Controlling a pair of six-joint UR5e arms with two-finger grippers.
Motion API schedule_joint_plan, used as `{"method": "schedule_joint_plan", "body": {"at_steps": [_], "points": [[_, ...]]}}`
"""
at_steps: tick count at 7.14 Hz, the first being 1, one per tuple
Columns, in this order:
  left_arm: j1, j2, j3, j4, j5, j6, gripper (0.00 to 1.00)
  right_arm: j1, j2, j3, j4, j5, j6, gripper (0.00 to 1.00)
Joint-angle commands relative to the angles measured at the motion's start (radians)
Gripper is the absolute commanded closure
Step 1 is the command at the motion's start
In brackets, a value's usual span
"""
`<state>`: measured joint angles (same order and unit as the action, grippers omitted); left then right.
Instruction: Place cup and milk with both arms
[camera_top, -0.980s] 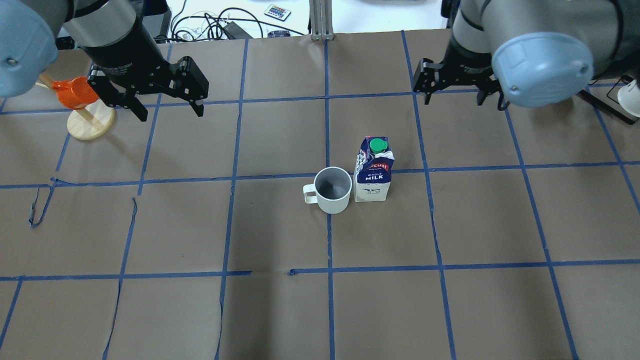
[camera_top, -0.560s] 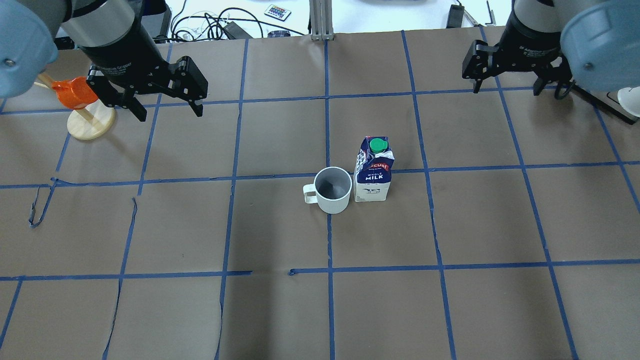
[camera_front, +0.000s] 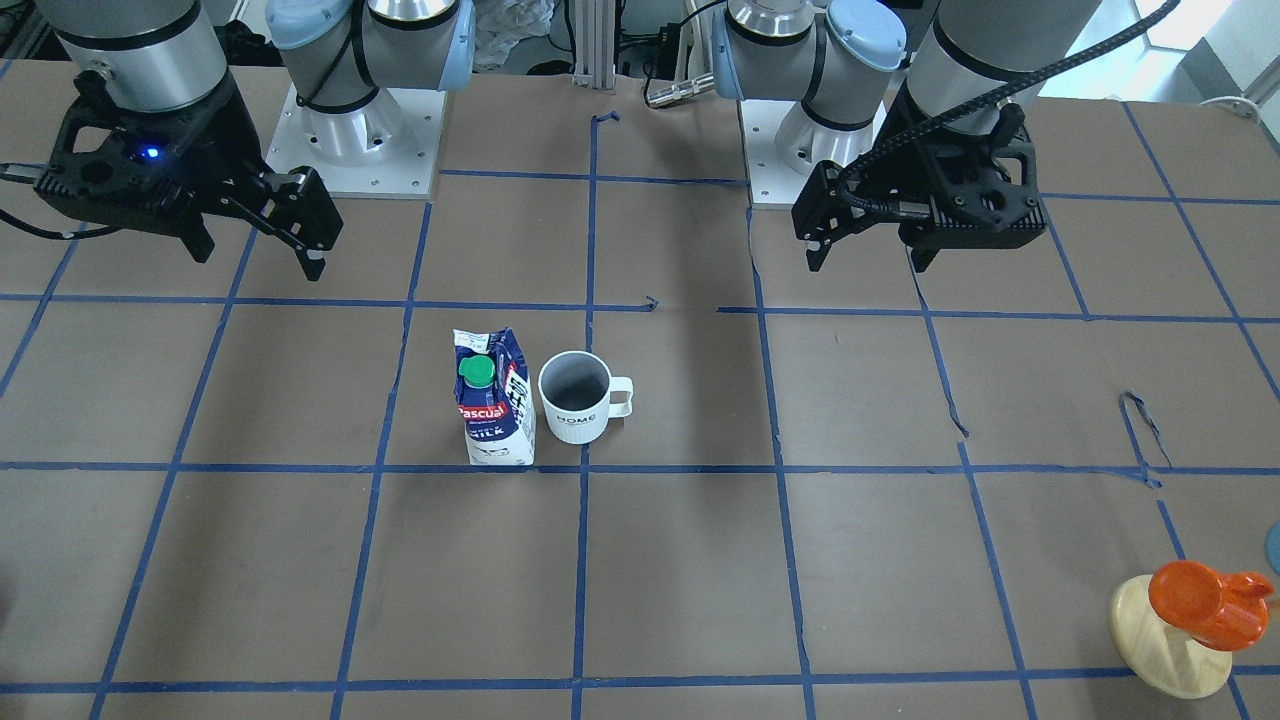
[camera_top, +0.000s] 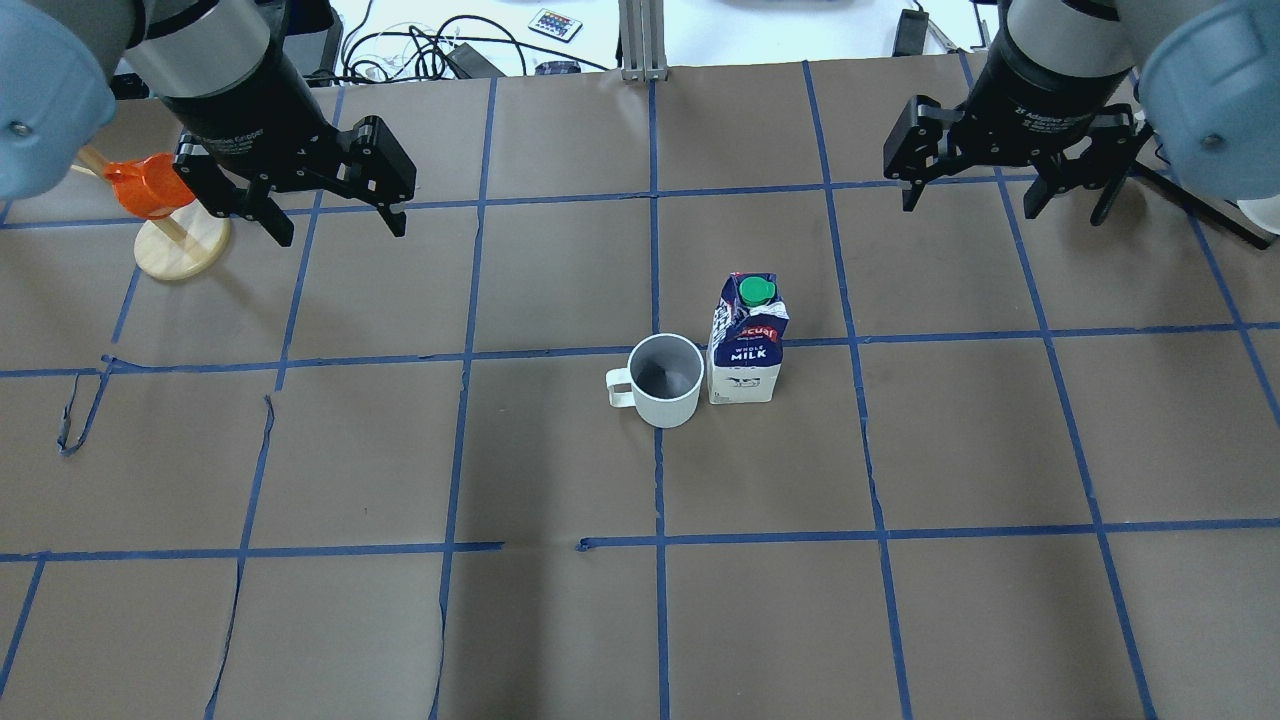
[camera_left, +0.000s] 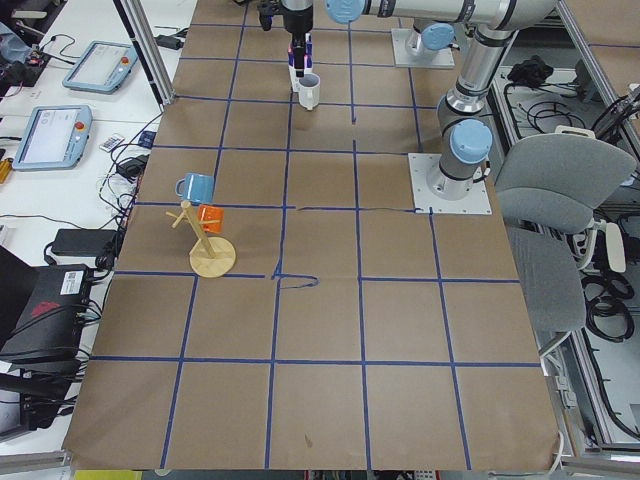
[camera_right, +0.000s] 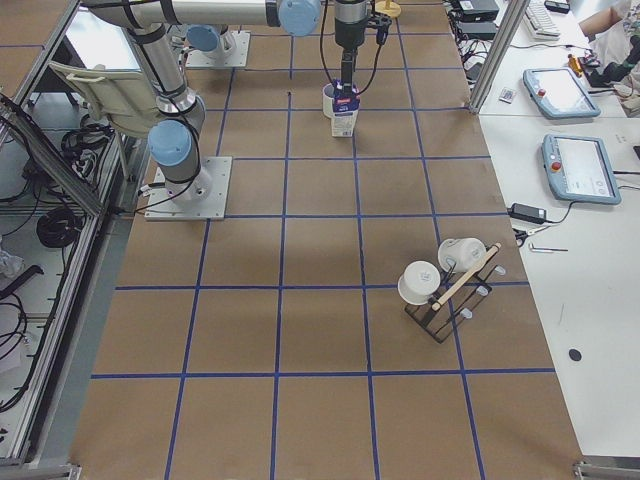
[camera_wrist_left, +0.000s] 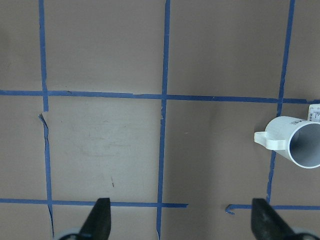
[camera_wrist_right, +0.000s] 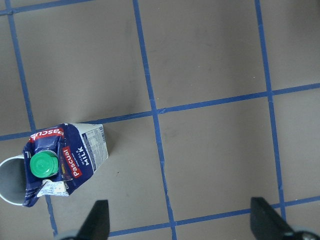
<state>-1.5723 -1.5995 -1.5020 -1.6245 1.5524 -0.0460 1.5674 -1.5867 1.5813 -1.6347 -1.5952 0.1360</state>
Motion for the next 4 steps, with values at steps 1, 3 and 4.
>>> {"method": "schedule_joint_plan", "body": {"at_steps": [1,3,4], "points": [[0.0,0.001,-0.003,0.0,0.0,0.0,0.0,0.051,0.001,-0.001,0.001,0.008,-0.001,0.0],[0.0,0.001,-0.003,0.0,0.0,0.0,0.0,0.051,0.001,0.0,0.001,0.001,-0.004,0.0],[0.0,0.003,-0.003,0.0,0.0,0.0,0.0,0.051,0.001,0.002,0.0,-0.014,-0.004,0.0]]}}
